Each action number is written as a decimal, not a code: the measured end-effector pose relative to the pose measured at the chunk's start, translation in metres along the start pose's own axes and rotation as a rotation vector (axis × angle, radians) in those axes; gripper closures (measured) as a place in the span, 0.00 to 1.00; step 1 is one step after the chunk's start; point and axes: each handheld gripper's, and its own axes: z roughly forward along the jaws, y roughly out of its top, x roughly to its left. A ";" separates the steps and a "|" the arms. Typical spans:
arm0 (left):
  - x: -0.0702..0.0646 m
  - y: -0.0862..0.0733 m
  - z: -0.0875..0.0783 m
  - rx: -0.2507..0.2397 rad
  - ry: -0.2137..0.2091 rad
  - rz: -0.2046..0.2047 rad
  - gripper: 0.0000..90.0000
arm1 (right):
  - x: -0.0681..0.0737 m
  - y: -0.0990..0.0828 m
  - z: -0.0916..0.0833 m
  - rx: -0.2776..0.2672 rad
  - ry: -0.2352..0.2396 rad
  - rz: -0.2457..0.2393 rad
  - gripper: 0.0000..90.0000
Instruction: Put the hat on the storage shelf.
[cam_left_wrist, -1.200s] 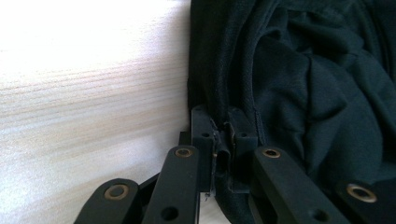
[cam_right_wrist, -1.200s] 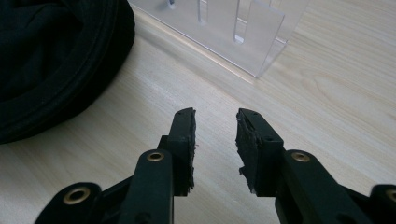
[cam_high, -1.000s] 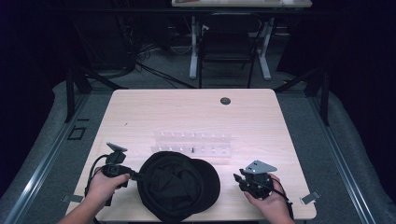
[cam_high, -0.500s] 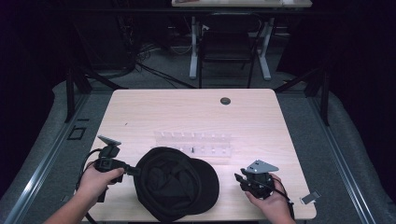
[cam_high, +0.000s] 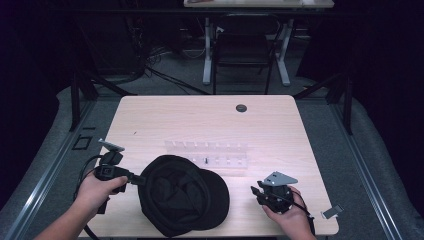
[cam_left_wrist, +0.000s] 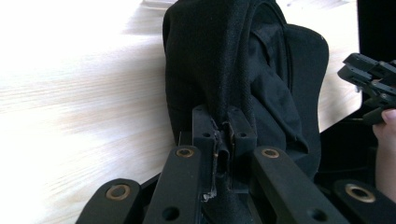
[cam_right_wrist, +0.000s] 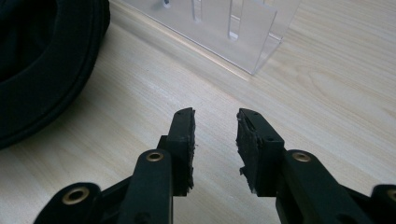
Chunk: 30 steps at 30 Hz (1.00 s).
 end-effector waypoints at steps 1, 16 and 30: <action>-0.002 0.001 -0.003 -0.007 0.009 0.000 0.95 | 0.000 0.000 0.000 -0.001 0.000 -0.001 0.74; -0.008 0.006 -0.022 0.000 0.116 0.010 0.95 | -0.001 0.000 0.000 0.002 -0.001 -0.007 0.74; -0.027 0.015 -0.054 0.002 0.205 0.057 0.95 | -0.001 -0.001 0.000 0.005 -0.004 -0.009 0.74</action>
